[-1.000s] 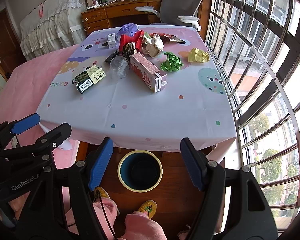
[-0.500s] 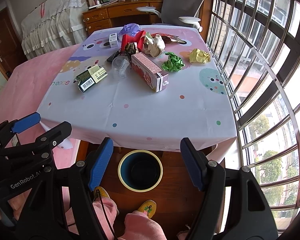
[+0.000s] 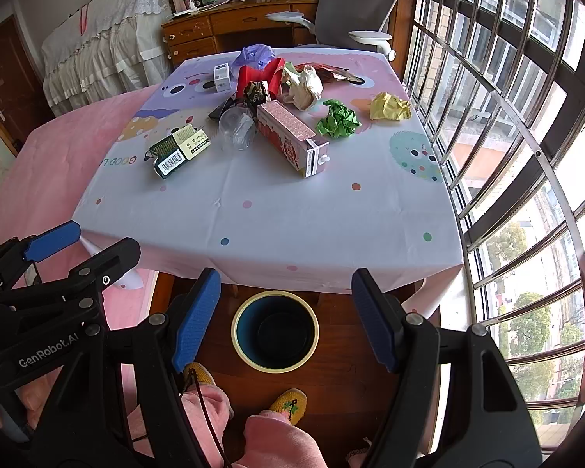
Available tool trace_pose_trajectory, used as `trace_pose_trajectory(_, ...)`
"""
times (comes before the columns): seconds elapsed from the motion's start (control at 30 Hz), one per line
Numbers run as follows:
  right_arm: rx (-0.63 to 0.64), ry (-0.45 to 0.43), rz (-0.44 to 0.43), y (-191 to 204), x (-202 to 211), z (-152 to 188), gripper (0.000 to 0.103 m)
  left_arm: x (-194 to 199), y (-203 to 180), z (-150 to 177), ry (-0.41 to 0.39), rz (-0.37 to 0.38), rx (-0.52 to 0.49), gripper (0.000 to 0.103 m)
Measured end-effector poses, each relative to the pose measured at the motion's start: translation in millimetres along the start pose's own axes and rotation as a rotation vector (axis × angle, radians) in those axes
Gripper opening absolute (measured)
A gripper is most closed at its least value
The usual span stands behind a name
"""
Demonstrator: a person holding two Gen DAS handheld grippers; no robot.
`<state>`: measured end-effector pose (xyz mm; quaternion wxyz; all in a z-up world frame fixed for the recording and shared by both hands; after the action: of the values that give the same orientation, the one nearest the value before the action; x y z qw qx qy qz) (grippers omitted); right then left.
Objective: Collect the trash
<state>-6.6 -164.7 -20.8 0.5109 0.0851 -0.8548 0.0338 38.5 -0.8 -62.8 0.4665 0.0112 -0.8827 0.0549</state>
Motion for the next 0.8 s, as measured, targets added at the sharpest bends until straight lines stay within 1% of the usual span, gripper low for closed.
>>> trace_pose_trajectory(0.8,-0.002,0.003,-0.009,0.8,-2.0,-0.2,0.068,2.5,4.3,1.7,0.003,0.005,0.005,0.082)
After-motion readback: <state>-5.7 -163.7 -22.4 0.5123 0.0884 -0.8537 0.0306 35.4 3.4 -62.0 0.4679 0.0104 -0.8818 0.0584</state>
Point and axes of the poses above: each gripper's, at about its wrist camera, not at the fingertips, and x roughly against the way its jaws point, y to its left, z to its underside, the point moved 9 cm from there along -x, roughly the way its jaws point, and after that the axes turned 4 degrees about x, right-handed, at the moved point
